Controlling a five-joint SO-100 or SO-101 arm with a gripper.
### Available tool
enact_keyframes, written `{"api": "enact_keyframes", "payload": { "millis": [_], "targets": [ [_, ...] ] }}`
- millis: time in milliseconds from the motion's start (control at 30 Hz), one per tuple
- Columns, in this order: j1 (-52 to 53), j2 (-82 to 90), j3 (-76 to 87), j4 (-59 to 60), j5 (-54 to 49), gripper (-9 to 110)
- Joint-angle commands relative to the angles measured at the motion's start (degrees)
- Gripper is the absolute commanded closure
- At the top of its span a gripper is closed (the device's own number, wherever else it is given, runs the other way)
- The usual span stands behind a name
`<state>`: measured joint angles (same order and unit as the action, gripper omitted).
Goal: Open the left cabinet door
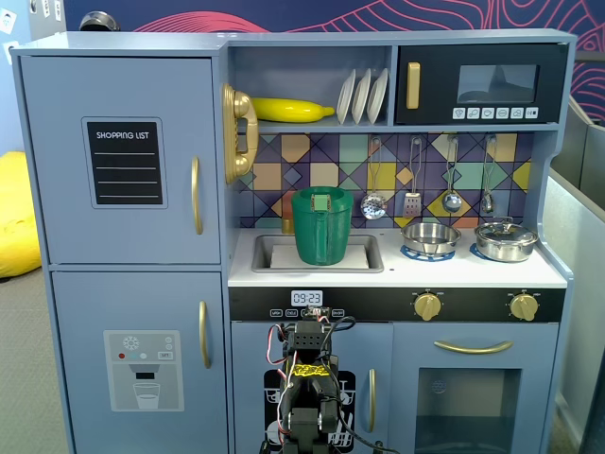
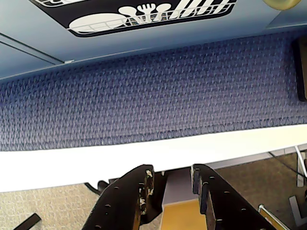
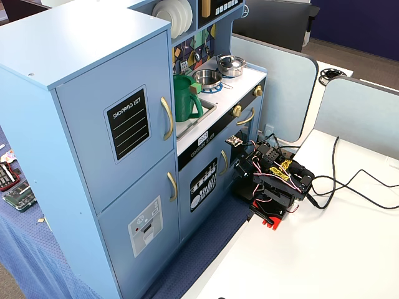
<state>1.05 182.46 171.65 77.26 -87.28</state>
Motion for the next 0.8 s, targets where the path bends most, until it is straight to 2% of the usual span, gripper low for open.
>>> {"api": "enact_keyframes", "payload": {
  "millis": [0,267,433,533,667,767],
  "targets": [
    [-0.35,-0.35,0.09,10.55,0.62,100],
    [0.09,-0.35,0.09,10.46,0.97,101],
    [0.00,-0.35,-0.44,6.68,-6.42,101],
    [-3.69,-0.88,-4.13,-3.52,-4.66,98],
    [-15.03,-6.77,-13.97,-25.05,0.18,94],
    [-24.26,-14.68,-23.29,-40.61,-4.57,97]
  ]
}}
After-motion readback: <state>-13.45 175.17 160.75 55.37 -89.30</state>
